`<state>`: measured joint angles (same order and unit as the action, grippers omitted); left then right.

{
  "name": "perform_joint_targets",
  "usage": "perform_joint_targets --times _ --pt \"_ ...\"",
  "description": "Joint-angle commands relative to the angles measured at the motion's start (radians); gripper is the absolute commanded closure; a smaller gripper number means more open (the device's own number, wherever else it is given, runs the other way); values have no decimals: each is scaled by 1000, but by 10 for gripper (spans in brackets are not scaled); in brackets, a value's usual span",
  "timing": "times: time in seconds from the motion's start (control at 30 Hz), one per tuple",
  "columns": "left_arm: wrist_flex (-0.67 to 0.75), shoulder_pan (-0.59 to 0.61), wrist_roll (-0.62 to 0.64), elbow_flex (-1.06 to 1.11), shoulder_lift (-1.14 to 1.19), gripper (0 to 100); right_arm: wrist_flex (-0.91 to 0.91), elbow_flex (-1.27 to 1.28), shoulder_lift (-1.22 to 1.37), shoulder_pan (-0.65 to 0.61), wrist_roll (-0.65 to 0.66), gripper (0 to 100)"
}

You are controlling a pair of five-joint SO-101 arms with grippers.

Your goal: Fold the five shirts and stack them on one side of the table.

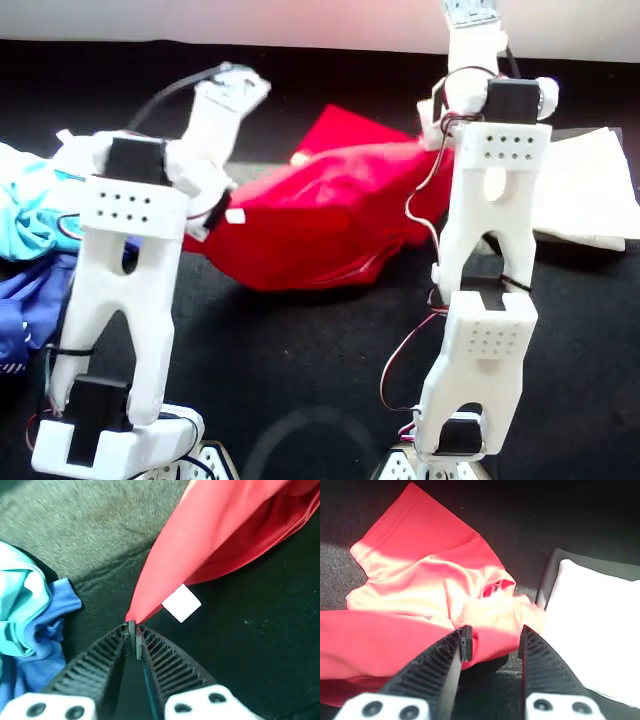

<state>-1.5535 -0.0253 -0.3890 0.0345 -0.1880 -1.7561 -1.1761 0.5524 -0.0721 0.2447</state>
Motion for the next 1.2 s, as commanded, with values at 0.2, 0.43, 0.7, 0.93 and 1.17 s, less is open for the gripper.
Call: perform_joint_targets --times 0.2,0.43,0.7,0.93,1.17 --pt "338 -15 5 472 -4 990 -10 77 -232 7 11 833" --pt "342 -84 5 593 -13 990 -7 634 -512 5 -9 833" --pt "330 -77 0 651 -13 973 179 1260 -745 -7 -14 833" --pt "307 30 -100 650 -13 822 346 1596 -937 -5 -12 833" --pt "430 236 -192 608 -4 822 423 1751 -1032 -5 -11 833"
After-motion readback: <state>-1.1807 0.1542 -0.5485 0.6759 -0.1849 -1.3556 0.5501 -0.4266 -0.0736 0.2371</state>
